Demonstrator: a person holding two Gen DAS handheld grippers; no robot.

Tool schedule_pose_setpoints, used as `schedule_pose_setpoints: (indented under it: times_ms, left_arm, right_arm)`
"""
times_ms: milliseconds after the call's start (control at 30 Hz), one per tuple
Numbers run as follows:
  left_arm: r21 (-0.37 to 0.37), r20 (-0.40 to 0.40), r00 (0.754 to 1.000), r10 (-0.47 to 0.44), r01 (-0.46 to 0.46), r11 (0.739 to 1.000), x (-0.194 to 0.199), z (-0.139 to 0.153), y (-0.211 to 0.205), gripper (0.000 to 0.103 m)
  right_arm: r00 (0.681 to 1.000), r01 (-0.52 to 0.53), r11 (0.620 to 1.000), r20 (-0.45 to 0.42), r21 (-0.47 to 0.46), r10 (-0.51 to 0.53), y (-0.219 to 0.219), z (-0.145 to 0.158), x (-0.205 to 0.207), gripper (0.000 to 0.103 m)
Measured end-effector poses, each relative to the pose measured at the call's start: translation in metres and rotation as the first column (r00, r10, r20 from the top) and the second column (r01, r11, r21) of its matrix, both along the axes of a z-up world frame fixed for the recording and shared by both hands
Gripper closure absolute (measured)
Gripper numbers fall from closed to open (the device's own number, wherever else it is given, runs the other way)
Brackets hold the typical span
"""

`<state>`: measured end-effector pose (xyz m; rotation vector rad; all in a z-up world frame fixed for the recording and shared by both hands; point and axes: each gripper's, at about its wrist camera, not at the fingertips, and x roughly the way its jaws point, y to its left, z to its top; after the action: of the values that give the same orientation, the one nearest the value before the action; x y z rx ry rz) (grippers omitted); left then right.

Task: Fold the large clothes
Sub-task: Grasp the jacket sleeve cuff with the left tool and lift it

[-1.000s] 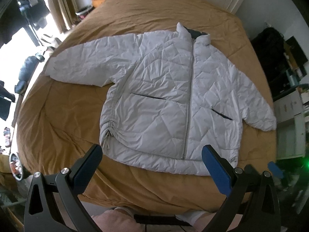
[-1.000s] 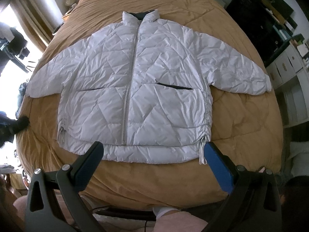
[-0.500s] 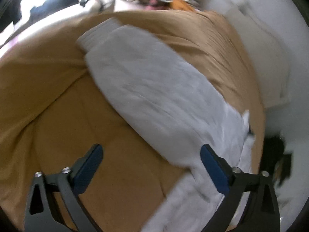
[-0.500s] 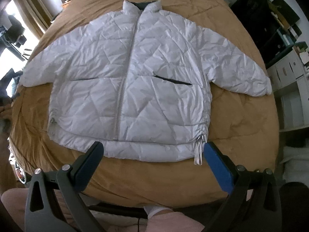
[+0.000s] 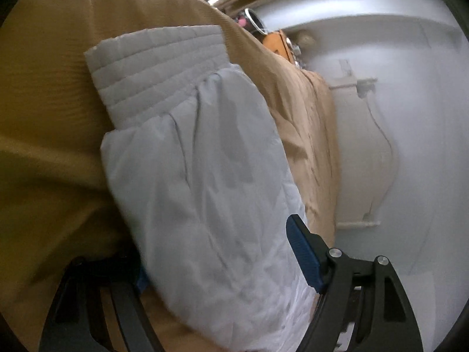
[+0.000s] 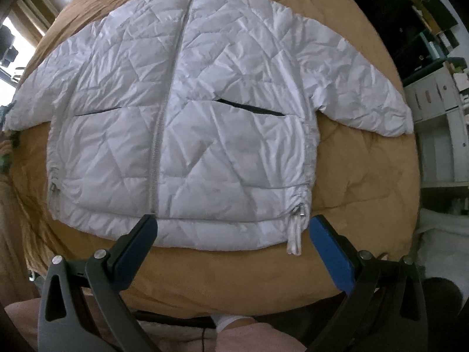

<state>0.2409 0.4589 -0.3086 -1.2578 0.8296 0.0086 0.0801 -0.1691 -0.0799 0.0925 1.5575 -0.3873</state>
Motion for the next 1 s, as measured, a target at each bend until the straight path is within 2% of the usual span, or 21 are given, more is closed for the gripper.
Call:
schedule_pose_setpoints:
  times_ms: [33,100,167,267,300,433,500,533,633,767,833,900,967,1000]
  left_arm:
    - [0.012,0.002,1.000,0.019,-0.019,1.000,0.001,0.000,0.002,0.039]
    - [0.077,-0.046,0.999,0.026,-0.022,0.997,0.002,0.003,0.003,0.095]
    - [0.104,-0.044,0.999,0.021,-0.017,0.994,0.002,0.001,0.006,0.096]
    - [0.127,0.048,0.999,0.024,-0.030,0.991,-0.002,0.026,0.005,0.097]
    - [0.139,0.074,0.997,0.015,-0.025,0.990,-0.001,0.041,0.000,0.097]
    - [0.283,0.145,0.985,-0.089,0.045,0.958,0.009,0.119,-0.037,0.097]
    - [0.346,0.195,0.966,-0.172,0.096,0.933,0.019,0.166,-0.079,0.097]
    - [0.360,0.214,0.956,-0.201,0.114,0.926,0.027,0.181,-0.100,0.097]
    - [0.425,0.283,0.904,-0.320,0.181,0.887,0.035,0.240,-0.183,0.097]
    - [0.431,0.306,0.837,-0.454,0.304,0.850,0.037,0.272,-0.299,0.096]
    - [0.435,0.307,0.795,-0.524,0.372,0.820,0.034,0.273,-0.358,0.096]
    - [0.464,0.298,0.745,-0.596,0.433,0.773,0.037,0.265,-0.421,0.096]
    - [0.500,0.264,0.696,-0.668,0.493,0.712,0.040,0.241,-0.489,0.096]
    - [0.505,0.234,0.679,-0.696,0.527,0.684,0.043,0.221,-0.522,0.096]
  right_arm:
    - [1.000,0.000,1.000,0.003,0.017,0.000,0.001,0.000,0.002,0.000]
    - [1.000,-0.004,0.999,0.009,0.041,0.004,0.004,-0.001,0.005,0.000]
    - [1.000,-0.002,0.998,0.017,0.056,0.001,0.004,0.000,0.006,0.000]
    - [0.999,0.012,0.997,0.029,0.079,-0.014,-0.002,0.007,0.009,0.000]
    - [0.999,0.011,0.996,0.040,0.088,-0.015,-0.006,0.012,0.010,0.000]
    - [0.993,0.005,0.997,0.114,0.082,-0.015,-0.026,0.031,0.019,0.000]
    - [0.987,-0.001,0.997,0.161,0.082,-0.012,-0.040,0.036,0.024,0.000]
    - [0.978,0.004,0.997,0.207,0.083,-0.021,-0.053,0.038,0.029,0.000]
    - [0.948,0.086,0.994,0.299,0.074,-0.104,-0.093,0.034,0.037,0.000]
    - [0.892,0.202,0.977,0.398,0.076,-0.215,-0.144,0.023,0.032,0.000]
    - [0.883,0.239,0.969,0.403,0.055,-0.241,-0.166,0.011,0.026,0.000]
    - [0.876,0.266,0.963,0.404,0.051,-0.264,-0.182,0.001,0.019,0.000]
    - [0.868,0.304,0.951,0.399,0.047,-0.297,-0.197,-0.015,0.009,0.000]
    - [0.867,0.317,0.947,0.391,0.046,-0.309,-0.203,-0.023,0.003,0.000]
